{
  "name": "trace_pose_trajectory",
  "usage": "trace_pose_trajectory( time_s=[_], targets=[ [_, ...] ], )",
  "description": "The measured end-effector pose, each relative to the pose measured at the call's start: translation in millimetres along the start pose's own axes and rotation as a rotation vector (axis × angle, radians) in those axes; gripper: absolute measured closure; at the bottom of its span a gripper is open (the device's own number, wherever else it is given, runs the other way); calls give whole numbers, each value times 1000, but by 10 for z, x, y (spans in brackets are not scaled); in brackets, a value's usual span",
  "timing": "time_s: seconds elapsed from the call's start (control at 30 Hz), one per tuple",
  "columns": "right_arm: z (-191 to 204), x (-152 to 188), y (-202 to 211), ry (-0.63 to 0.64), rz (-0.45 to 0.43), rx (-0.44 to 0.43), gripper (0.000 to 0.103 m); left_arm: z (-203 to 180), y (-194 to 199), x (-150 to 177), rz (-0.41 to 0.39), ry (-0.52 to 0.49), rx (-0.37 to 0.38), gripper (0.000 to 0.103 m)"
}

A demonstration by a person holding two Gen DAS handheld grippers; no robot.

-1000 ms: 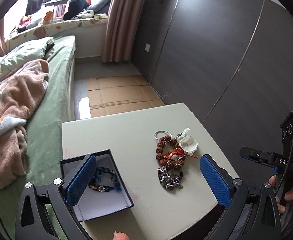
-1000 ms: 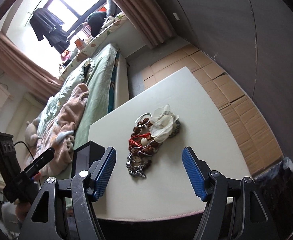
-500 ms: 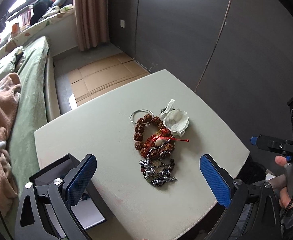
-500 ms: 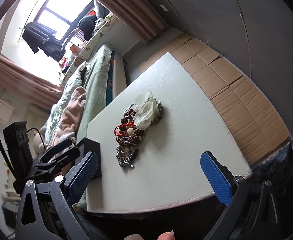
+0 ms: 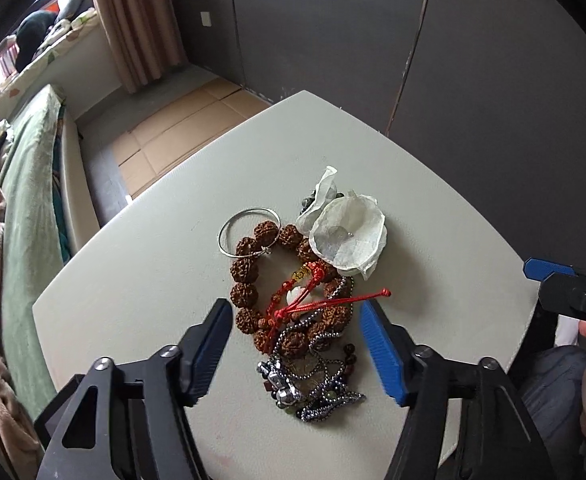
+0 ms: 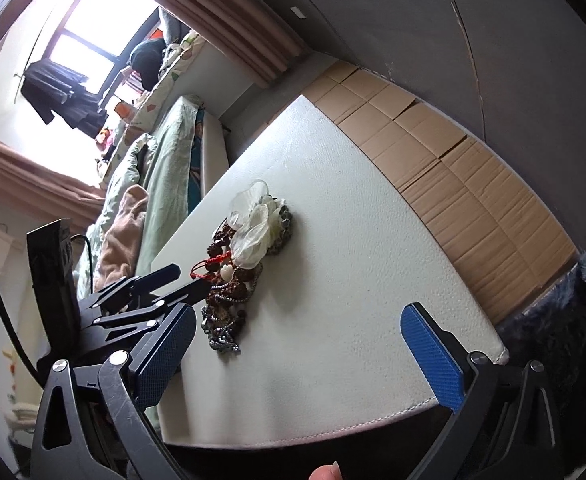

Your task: Organize jewelry

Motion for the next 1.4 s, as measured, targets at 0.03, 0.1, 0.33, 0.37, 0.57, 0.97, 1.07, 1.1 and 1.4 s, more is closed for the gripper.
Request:
trace_pose_trajectory(
  time_s=[0.03,0.1,0.33,0.37,0.57,0.97,1.07,1.1,1.4],
  targets=[
    [-1,-1,-17,-2,-8,7,0,3,-31,-8,6,-5,-5,61],
    [20,-1,-47,9,-11,5,0,29,-64,-12,19,8,7,96],
    [40,-127,-183,-24,-8,-46,10,112,189,-58,-59,22,13,98],
    [53,-147,-221,-32,1,-65,18,126,241,-69,-70,25,13,98],
    [157,-253,-462,-62,46,-109,24,213,489,-116,-116,41,11,98],
    [256,-494,-889,-116,129,-84,52,471,850,31,-165,113,-11,98],
    [239,-528,-985,-117,175,-51,97,567,945,104,-175,143,-15,98],
    [224,-524,-1003,-131,194,-49,98,603,990,134,-182,155,-19,98],
    [518,-635,-583,-74,117,-118,99,959,1280,408,-235,276,-32,98]
  ],
)
Point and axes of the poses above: each gripper's, at about its wrist camera, not at the fingertips, and y roughly against the way its jaws point, z to its left, x to its underside, the point moved 5 cm from there along -y, roughly the way its jaws point, and after that the axes turned 7 degrees about z, right-handed, at the moved point
